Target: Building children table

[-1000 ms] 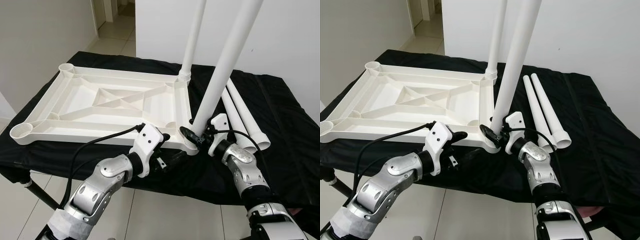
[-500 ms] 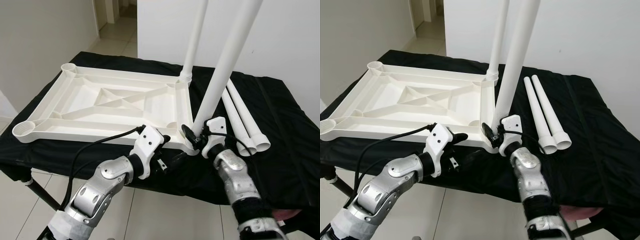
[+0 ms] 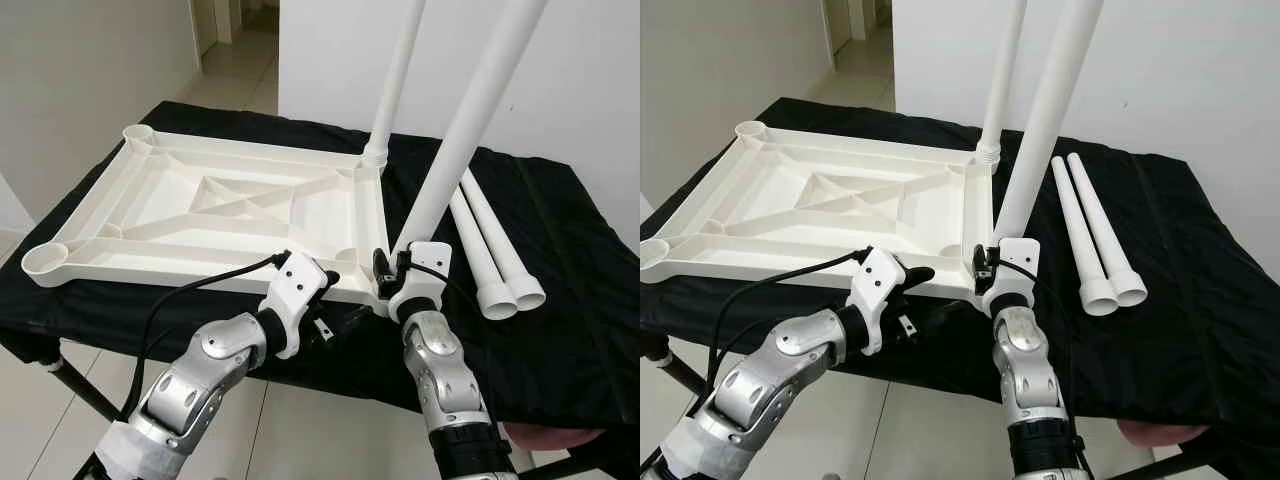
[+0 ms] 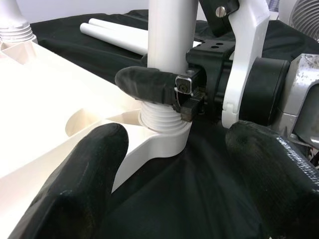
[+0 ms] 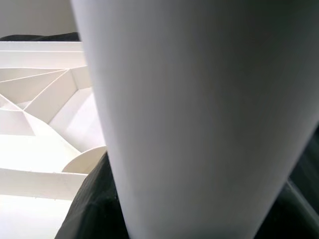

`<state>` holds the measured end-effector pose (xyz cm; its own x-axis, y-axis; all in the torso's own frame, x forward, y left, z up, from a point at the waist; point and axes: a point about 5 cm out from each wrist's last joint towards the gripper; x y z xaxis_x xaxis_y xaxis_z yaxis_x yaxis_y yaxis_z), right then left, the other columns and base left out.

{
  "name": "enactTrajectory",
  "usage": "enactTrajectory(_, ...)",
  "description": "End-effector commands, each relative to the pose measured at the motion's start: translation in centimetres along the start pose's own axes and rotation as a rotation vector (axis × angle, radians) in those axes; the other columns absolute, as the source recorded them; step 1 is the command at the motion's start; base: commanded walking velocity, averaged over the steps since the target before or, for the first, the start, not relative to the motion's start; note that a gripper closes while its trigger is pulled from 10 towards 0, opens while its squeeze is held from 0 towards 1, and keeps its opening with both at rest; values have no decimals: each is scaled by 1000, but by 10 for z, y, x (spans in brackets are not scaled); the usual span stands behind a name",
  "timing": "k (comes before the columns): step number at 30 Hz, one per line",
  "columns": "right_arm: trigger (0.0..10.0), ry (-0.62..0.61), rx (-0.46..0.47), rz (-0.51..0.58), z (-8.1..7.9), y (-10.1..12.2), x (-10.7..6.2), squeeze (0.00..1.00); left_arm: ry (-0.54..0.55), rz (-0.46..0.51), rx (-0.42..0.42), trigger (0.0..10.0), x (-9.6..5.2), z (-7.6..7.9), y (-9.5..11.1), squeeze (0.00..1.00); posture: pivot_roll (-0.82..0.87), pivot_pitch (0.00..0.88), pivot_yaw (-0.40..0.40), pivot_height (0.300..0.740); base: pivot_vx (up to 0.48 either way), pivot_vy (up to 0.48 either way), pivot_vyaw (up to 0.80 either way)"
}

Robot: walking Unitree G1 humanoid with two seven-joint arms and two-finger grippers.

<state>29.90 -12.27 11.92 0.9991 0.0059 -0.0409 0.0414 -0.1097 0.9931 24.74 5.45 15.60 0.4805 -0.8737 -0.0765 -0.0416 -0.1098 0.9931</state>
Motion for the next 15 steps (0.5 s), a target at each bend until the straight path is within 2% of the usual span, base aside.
enactTrajectory(1, 10000, -92, 30, -149, 8, -29, -11, 0, -48, 1, 19, 10000, 1, 4, 1, 0, -44, 0, -53, 740, 0, 0, 0)
enactTrajectory(10, 10000, -141, 38, -156, 8, -23, -13, 0, -49, -2, 20, 10000, 0, 3, 2, 0, -42, 0, -53, 740, 0, 0, 0)
enactTrajectory(11, 10000, -137, 43, -153, 6, -22, -13, 294, -49, -2, 21, 10000, 0, 4, 2, 0, -41, 0, -53, 740, 0, 0, 0)
enactTrajectory(12, 10000, -130, 55, -137, 5, -20, -13, 1000, -49, -2, 21, 10000, 0, 4, 2, 0, -41, 0, -53, 740, 0, 0, 0)
enactTrajectory(15, 10000, -111, 60, -104, 4, -15, -13, 1000, -49, -2, 20, 10000, 0, 4, 2, 0, -41, 0, -53, 740, 0, 0, 0)
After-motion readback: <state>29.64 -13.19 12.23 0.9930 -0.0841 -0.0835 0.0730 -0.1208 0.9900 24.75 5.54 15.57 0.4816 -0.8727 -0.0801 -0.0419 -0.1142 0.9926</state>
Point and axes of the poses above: a point about 5 cm out from each wrist's last joint towards the gripper, its own x axis pointing out of the wrist towards the gripper, its own y axis along the axis of the wrist's last joint, z = x × y, and after that the axes turned 2 degrees about x, right-handed
